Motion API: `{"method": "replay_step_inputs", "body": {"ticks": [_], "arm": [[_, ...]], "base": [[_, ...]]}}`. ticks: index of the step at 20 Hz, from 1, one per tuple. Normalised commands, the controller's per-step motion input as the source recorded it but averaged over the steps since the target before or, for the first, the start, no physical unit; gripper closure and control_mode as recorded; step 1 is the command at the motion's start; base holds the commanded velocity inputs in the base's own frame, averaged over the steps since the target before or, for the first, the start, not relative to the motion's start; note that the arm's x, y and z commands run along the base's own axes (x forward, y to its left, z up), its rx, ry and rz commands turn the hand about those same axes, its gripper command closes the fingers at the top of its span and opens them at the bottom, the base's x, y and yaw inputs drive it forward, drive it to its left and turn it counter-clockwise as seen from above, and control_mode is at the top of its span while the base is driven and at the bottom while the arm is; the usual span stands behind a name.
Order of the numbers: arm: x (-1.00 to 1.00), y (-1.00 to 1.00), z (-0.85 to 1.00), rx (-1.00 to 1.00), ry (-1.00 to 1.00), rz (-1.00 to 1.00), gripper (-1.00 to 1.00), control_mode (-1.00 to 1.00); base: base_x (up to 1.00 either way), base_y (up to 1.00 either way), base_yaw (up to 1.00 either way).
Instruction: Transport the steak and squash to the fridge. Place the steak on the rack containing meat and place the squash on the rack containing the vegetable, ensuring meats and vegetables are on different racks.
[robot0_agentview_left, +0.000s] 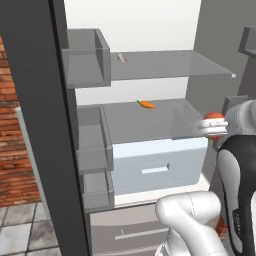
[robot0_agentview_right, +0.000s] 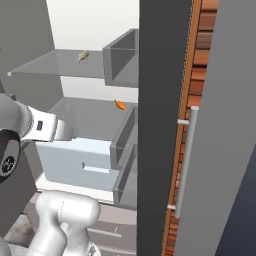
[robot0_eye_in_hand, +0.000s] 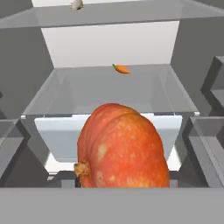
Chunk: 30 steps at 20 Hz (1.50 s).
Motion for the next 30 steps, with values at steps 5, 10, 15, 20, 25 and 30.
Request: {"method": "replay_step_inputs", "body": {"ticks": [5,10,15,20,25,30], "arm": [[1.0,0.0,-0.54,0.0,0.01,0.0,1.0,-1.0],[1.0,0.0,-0.19,0.0,0.03,0.0,1.0,-1.0],[0.94,0.0,-0.26,0.0,0.02,0.0,1.0,-1.0],[0.68,0.0,-0.29,0.0,0.0,0.0,1.0,-1.0],[0.75,0.0,-0.44,0.0,0.01,0.0,1.0,-1.0],[0.65,0.0,-0.31,0.01,0.04,0.0,1.0,-1.0]], "base": [[0.0,0.0,0.0],[0.0,0.0,0.0],[0.0,0.0,0.0],[0.0,0.0,0.0],[0.0,0.0,0.0],[0.0,0.0,0.0]]}}
